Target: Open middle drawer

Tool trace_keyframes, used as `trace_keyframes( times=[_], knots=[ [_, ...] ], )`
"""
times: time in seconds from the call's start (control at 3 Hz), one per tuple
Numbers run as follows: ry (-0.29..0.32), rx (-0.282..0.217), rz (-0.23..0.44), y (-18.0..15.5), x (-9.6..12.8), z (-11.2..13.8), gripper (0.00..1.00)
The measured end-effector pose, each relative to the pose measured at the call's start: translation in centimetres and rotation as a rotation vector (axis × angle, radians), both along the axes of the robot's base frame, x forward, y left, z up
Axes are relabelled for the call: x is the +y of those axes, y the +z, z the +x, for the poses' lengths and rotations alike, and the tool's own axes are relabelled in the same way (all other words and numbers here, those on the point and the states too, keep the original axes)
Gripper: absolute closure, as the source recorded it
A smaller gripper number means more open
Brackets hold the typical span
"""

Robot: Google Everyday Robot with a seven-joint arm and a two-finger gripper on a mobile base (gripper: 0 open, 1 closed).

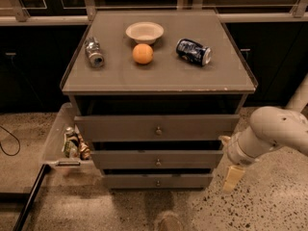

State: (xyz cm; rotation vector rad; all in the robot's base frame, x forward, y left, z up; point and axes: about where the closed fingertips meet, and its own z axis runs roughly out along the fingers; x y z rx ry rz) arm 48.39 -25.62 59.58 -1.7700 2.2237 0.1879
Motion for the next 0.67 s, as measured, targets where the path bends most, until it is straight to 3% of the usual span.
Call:
trace_keyframes(
  times=[0.33,0.67],
  knots=[
    [0.019,-0.022,0.033,-3.8,0.1,1.3,0.0],
    [0.052,-0.047,0.11,-10.1,0.8,1.1,0.0]
  ],
)
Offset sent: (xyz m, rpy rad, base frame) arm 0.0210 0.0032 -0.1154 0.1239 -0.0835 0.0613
